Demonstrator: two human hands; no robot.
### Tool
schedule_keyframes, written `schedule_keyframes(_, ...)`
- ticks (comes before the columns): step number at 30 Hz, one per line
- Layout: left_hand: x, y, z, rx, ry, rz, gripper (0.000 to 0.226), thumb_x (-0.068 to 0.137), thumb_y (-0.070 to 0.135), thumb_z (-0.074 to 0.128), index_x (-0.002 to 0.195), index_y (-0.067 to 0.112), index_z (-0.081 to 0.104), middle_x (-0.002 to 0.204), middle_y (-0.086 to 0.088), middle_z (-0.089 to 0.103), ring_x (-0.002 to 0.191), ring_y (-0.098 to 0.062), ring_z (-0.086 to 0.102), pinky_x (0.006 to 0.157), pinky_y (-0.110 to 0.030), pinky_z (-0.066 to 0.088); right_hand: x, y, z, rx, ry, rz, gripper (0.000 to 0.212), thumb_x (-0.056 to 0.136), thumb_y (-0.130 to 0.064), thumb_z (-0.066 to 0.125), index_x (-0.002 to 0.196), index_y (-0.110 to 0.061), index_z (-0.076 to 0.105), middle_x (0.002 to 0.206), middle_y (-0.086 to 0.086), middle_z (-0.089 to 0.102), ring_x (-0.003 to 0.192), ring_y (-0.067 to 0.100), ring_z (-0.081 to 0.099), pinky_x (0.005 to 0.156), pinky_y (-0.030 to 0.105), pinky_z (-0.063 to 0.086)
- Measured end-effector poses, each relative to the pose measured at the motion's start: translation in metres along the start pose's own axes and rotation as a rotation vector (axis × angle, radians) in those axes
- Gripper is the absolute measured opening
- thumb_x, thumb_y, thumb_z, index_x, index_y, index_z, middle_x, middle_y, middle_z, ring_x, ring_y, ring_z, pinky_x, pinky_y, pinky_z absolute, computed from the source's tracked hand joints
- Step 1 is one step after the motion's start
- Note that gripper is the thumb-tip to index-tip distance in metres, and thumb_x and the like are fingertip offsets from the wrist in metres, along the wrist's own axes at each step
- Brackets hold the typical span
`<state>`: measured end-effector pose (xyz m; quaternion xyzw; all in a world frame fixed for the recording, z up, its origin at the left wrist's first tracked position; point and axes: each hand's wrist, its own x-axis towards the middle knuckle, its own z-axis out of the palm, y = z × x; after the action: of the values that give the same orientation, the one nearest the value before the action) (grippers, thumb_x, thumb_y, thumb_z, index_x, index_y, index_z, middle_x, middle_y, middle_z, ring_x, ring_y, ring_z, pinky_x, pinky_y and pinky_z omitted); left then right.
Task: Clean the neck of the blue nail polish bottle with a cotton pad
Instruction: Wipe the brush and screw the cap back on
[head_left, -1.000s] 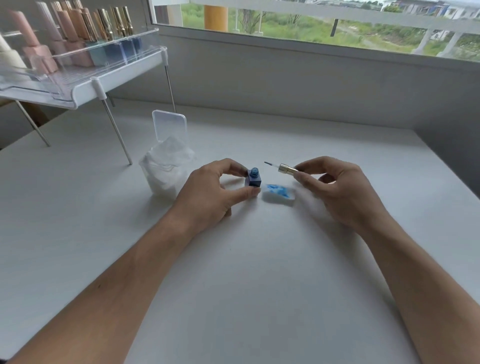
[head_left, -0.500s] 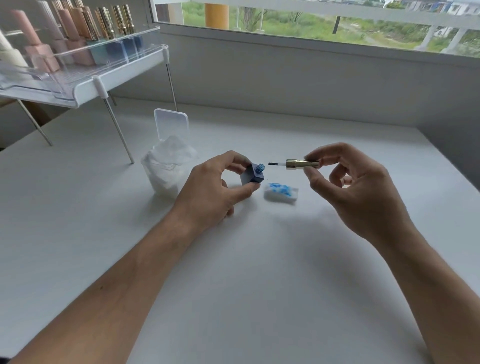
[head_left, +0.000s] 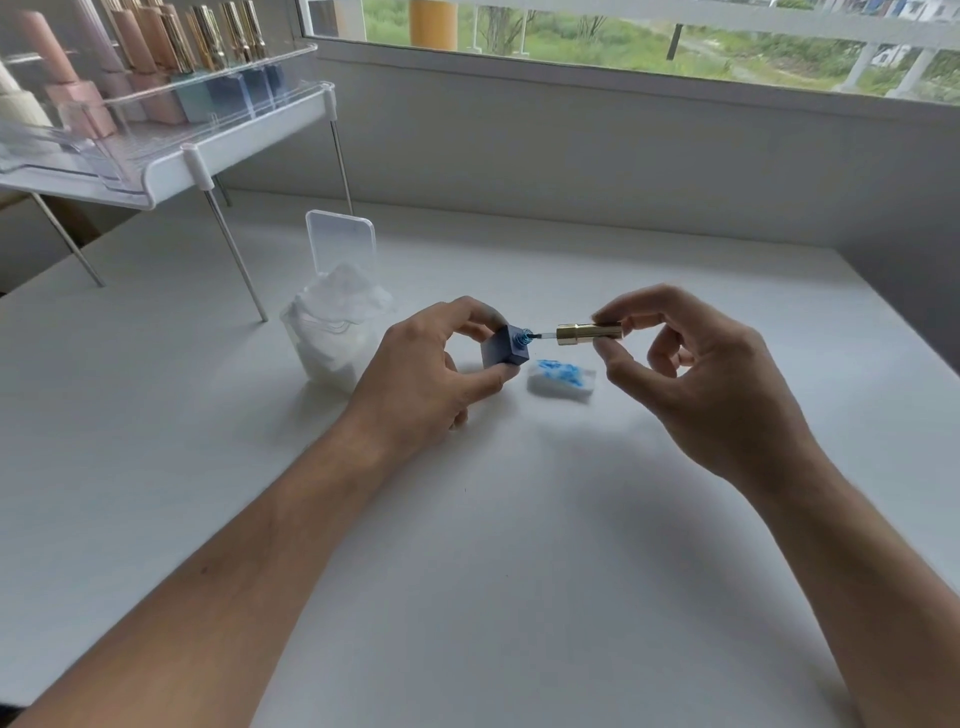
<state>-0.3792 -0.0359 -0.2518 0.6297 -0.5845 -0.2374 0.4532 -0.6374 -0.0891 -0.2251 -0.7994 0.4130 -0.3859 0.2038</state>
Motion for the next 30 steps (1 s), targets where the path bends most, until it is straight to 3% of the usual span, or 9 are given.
schedule_keyframes(7, 0.000, -0.003, 0.001, 0.072, -0.007, 0.122, 0.029, 0.092, 0.022, 0.090, 0.115, 0.031, 0.076, 0.117, 0.014, 0.073, 0.048, -0.031, 0.068, 0.044, -0.017, 0.045, 0.000, -0.002, 0.002, -0.059, -0.002, -0.090, 0.019, 0.096, -0.023, 0.083, 0.112, -0.031, 0.077, 0.102, -0.023, 0.075, 0.068, 0.027, 0.050, 0.073, 0.026, 0.047)
schedule_keyframes(14, -0.001, -0.003, 0.002, 0.106, -0.018, 0.205, 0.029, 0.090, 0.021, 0.091, 0.114, 0.030, 0.077, 0.116, 0.011, 0.072, 0.049, -0.022, 0.064, 0.044, -0.019, 0.047, 0.000, -0.005, 0.009, -0.078, -0.024, -0.128, 0.018, 0.095, -0.025, 0.084, 0.113, -0.028, 0.079, 0.100, -0.018, 0.076, 0.068, 0.019, 0.047, 0.064, 0.018, 0.043)
schedule_keyframes(19, 0.000, -0.005, 0.002, 0.150, -0.028, 0.234, 0.030, 0.088, 0.026, 0.092, 0.113, 0.032, 0.077, 0.116, 0.014, 0.073, 0.050, -0.018, 0.061, 0.053, -0.016, 0.046, 0.000, -0.009, 0.010, -0.045, -0.005, -0.062, 0.009, 0.097, -0.035, 0.085, 0.098, -0.027, 0.081, 0.084, -0.023, 0.074, 0.066, 0.012, 0.047, 0.062, 0.011, 0.038)
schedule_keyframes(23, -0.001, -0.005, 0.003, 0.150, -0.053, 0.241, 0.030, 0.089, 0.025, 0.091, 0.115, 0.032, 0.078, 0.118, 0.015, 0.073, 0.050, -0.018, 0.061, 0.054, -0.017, 0.047, 0.001, -0.011, 0.012, -0.063, 0.057, -0.039, 0.034, 0.097, -0.050, 0.082, 0.077, -0.025, 0.077, 0.059, -0.029, 0.065, 0.054, 0.012, 0.053, 0.054, 0.011, 0.034)
schedule_keyframes(26, -0.001, -0.006, 0.004, 0.137, -0.060, 0.242, 0.030, 0.090, 0.024, 0.091, 0.116, 0.032, 0.078, 0.118, 0.015, 0.073, 0.050, -0.020, 0.061, 0.052, -0.018, 0.048, 0.002, -0.012, 0.011, -0.087, 0.061, -0.005, 0.049, 0.096, -0.068, 0.073, 0.068, -0.028, 0.078, 0.055, -0.020, 0.069, 0.053, 0.012, 0.061, 0.051, 0.016, 0.036)
schedule_keyframes(28, -0.001, -0.006, 0.004, 0.134, -0.058, 0.240, 0.030, 0.090, 0.024, 0.092, 0.115, 0.031, 0.078, 0.118, 0.015, 0.073, 0.050, -0.022, 0.061, 0.050, -0.018, 0.048, 0.002, -0.013, 0.010, -0.095, 0.038, 0.021, 0.045, 0.092, -0.075, 0.070, 0.074, -0.034, 0.078, 0.062, -0.020, 0.072, 0.053, 0.009, 0.060, 0.050, 0.014, 0.035)
schedule_keyframes(30, 0.000, -0.008, 0.003, 0.133, -0.051, 0.236, 0.029, 0.090, 0.024, 0.092, 0.114, 0.031, 0.078, 0.117, 0.015, 0.073, 0.050, -0.023, 0.061, 0.049, -0.019, 0.048, 0.001, -0.014, 0.006, -0.100, 0.017, 0.003, 0.032, 0.095, -0.068, 0.074, 0.100, -0.036, 0.078, 0.082, -0.020, 0.077, 0.058, 0.016, 0.060, 0.055, 0.021, 0.044)
